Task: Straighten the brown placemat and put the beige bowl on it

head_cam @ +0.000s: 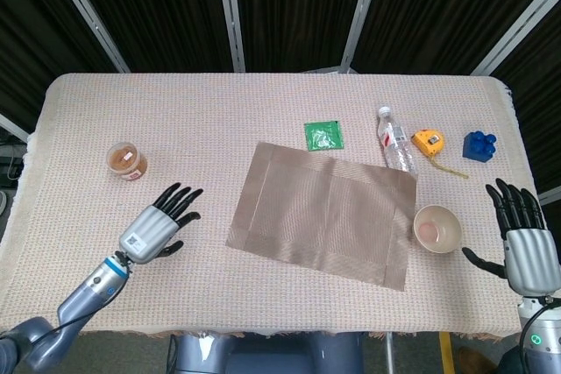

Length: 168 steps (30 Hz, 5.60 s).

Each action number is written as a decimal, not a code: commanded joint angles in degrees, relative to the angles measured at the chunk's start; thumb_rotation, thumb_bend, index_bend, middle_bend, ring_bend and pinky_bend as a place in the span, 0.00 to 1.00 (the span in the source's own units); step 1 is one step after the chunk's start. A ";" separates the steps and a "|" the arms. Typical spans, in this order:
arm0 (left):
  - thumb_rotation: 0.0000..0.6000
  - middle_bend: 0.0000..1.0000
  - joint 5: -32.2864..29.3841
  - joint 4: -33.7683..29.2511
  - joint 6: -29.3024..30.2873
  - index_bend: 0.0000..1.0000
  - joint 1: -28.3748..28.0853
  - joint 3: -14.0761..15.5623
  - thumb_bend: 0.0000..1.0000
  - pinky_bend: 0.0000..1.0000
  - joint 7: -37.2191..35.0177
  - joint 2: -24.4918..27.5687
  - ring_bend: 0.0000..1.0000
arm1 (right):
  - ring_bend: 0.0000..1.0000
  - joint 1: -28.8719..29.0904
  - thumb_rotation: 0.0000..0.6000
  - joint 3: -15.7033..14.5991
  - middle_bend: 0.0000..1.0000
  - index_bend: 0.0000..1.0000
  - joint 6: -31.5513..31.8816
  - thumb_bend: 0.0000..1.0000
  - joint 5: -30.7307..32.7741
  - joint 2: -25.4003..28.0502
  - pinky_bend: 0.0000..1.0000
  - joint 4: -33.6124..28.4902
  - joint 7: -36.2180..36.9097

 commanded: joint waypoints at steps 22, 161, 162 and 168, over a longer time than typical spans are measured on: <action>1.00 0.00 -3.56 22.75 -5.59 0.36 -8.44 -0.90 0.27 0.00 -1.98 -19.99 0.00 | 0.00 -0.19 1.00 1.99 0.00 0.00 -3.23 0.00 0.66 0.52 0.00 0.85 2.75; 1.00 0.00 -14.20 -26.68 26.77 0.00 14.63 5.62 0.00 0.00 8.95 18.34 0.00 | 0.00 1.14 1.00 0.25 0.00 0.00 -18.18 0.00 0.46 -2.93 0.00 2.48 0.86; 1.00 0.00 -14.37 -26.39 26.98 0.00 14.94 5.44 0.00 0.00 10.01 18.23 0.00 | 0.00 1.53 1.00 0.29 0.00 0.00 -19.33 0.00 1.30 -3.79 0.00 2.99 0.00; 1.00 0.00 -15.35 -26.47 26.31 0.00 15.53 4.60 0.00 0.00 7.86 19.52 0.00 | 0.00 3.42 1.00 0.26 0.00 0.02 -25.36 0.00 5.19 -5.15 0.00 3.36 -2.58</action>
